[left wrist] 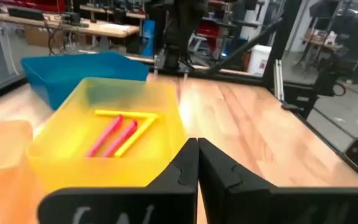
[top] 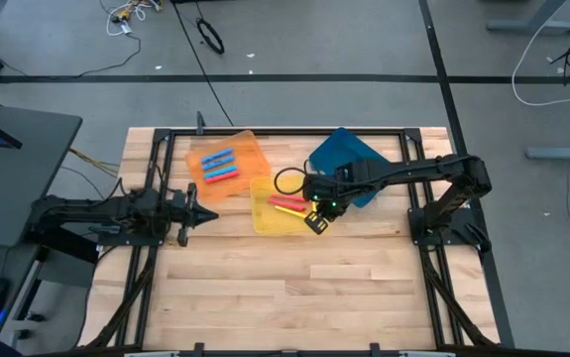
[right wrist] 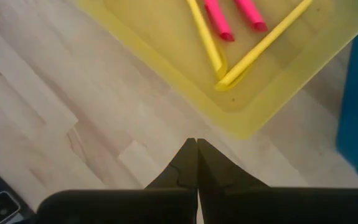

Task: Pick & Place Markers
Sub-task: Return to Home Position

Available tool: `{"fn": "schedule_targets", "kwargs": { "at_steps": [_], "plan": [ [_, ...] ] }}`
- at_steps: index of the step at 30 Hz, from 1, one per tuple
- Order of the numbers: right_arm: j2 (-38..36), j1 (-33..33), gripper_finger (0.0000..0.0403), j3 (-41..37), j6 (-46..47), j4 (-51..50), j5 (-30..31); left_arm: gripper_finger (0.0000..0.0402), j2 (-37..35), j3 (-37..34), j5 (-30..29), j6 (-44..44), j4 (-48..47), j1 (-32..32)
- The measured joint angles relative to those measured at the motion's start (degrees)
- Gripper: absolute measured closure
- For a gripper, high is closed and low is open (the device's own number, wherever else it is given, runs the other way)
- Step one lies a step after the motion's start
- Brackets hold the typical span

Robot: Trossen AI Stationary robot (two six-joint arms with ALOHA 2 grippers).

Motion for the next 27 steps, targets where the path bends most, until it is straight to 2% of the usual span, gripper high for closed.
{"fn": "schedule_targets", "kwargs": {
  "at_steps": [8,12,18,21,27],
  "plan": [
    [0.00,5.92,0.0403,0.00,2.28,0.10,-0.03,0.0397,0.02,0.07,-1.49,-0.42,-1.85,0.00],
    [0.00,8.88,0.0403,0.00,1.37,3.24,0.08,0.0397,0.02,0.07,-2.44,-3.03,-2.17,0.00],
    [-3.88,12.75,0.0403,-0.92,-0.46,5.96,4.83,0.0397,0.03,0.04,-2.54,0.01,-1.67,0.00],
    [-9.13,13.81,0.0403,-6.75,-0.06,11.77,5.96,0.0397,0.04,-0.07,-2.58,0.03,-0.62,0.00],
    [-23.15,14.40,0.0403,-26.35,4.54,30.72,8.31,0.0397,0.04,-0.07,-2.59,0.01,0.68,0.00]
  ]
}}
